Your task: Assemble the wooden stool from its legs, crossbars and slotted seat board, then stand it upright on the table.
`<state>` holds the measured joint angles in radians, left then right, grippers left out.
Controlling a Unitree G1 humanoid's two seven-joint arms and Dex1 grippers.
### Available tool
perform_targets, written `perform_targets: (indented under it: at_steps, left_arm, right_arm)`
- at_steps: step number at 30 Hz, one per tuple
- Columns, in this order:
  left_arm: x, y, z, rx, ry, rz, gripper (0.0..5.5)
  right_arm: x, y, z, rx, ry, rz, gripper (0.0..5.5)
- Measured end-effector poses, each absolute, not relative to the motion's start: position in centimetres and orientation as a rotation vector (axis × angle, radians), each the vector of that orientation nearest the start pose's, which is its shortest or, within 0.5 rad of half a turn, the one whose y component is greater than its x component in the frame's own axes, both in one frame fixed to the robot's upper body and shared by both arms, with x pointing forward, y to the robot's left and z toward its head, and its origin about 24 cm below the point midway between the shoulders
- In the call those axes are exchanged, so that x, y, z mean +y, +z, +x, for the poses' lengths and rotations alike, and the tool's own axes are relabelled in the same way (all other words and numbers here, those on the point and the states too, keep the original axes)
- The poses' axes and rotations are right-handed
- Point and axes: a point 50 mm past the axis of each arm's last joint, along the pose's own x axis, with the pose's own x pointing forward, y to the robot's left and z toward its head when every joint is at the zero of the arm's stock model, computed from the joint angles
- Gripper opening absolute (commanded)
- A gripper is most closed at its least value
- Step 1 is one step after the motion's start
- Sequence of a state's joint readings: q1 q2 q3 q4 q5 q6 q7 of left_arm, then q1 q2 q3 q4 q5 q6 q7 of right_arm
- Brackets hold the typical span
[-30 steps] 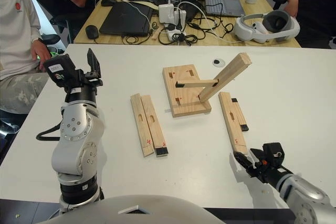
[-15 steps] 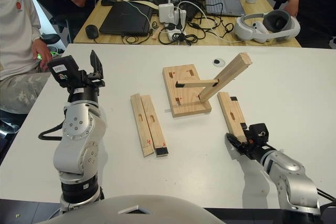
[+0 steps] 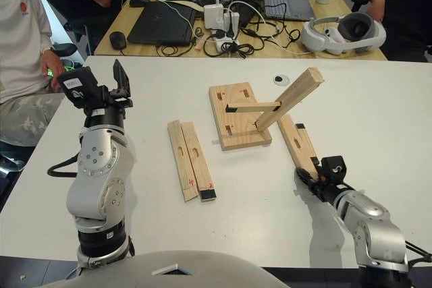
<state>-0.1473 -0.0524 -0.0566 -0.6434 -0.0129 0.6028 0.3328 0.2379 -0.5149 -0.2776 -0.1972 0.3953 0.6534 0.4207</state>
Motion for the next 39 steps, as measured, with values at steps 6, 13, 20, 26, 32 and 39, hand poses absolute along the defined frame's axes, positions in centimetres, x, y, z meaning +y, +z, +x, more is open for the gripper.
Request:
perform_targets:
  at_steps: [6, 13, 20, 26, 32, 39]
  left_arm:
    - [15.0, 17.7, 26.8, -0.166, 0.145, -0.181, 3.06]
    - [16.3, 23.8, 30.1, -0.147, -0.300, -0.379, 3.06]
    - [14.4, 35.4, 29.9, -0.286, -0.865, -0.584, 3.06]
    - [11.2, 38.4, 27.3, -0.315, -1.196, -0.724, 3.66]
    - [9.7, 36.5, 26.1, -0.214, -1.240, -0.613, 3.68]
    - [12.5, 35.2, 27.4, -0.154, -1.055, -0.529, 3.68]
  right_arm:
    - [-25.8, 10.4, 25.4, 0.176, 0.123, 0.107, 2.04]
    - [-27.0, 18.0, 28.3, -0.168, 0.110, 0.076, 2.04]
    - [-24.6, 31.6, 28.2, -0.656, 0.385, -0.048, 2.04]
    - [-15.4, 31.5, 26.3, -0.706, 0.646, 0.123, 2.04]
    - [-10.8, 26.7, 25.3, -0.577, 0.732, 0.083, 2.04]
    - [-11.5, 24.7, 24.5, -0.551, 0.640, -0.064, 2.04]
